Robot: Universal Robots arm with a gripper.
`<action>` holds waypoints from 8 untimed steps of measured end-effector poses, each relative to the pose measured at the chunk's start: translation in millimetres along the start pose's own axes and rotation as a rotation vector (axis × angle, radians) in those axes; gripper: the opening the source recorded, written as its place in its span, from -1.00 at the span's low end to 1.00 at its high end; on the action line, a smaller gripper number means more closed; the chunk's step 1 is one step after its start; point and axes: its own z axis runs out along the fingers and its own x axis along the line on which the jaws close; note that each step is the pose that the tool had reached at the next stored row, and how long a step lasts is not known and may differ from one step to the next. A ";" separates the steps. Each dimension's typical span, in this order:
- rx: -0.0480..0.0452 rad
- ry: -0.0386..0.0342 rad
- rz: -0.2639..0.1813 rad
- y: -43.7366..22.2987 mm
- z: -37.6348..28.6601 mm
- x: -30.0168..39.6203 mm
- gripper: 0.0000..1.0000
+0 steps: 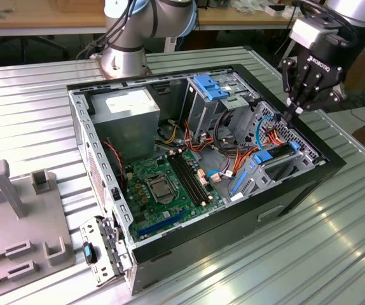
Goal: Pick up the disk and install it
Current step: 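Insert the second disk wire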
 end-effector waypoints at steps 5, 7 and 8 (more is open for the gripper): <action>-0.0017 0.0358 -0.001 -1.0 -1.3 -24.4 -0.79; -0.0021 0.0469 -0.001 -1.1 -1.3 -25.2 -0.79; -0.0021 0.0472 -0.001 -1.1 -1.3 -25.2 -0.79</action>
